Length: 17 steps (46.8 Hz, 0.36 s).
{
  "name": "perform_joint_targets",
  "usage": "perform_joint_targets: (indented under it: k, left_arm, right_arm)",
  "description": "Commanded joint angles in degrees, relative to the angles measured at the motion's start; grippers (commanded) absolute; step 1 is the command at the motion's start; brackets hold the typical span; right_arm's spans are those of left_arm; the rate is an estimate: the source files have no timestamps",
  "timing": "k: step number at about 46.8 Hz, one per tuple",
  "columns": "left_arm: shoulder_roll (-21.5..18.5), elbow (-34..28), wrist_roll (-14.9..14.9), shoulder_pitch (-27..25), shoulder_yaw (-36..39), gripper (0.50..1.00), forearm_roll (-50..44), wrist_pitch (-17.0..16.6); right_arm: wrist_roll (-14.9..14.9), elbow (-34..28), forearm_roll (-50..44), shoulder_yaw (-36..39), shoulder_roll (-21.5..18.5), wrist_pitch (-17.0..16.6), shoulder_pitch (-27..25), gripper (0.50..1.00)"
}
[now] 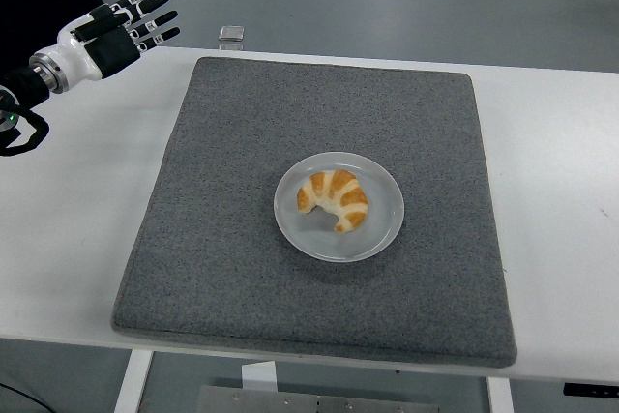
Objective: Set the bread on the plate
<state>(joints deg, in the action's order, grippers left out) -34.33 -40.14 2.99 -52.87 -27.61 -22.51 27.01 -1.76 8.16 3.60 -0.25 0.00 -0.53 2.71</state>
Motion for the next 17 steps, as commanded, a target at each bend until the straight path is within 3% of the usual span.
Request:
perform_joint_targets:
  k: [1,17]
  left_arm:
    - [0.23,-0.03,-0.01,0.31,0.01,0.999,-0.08,0.77]
    - [1.2,-0.03,-0.01,-0.04,0.01,0.996,0.09,0.77]
  right_arm:
    - [0.09,0.01,0.0,0.08,0.0,0.0,-0.08,0.952]
    - [0.17,0.01,0.26,0.25,0.0,0.26,-0.08,0.952]
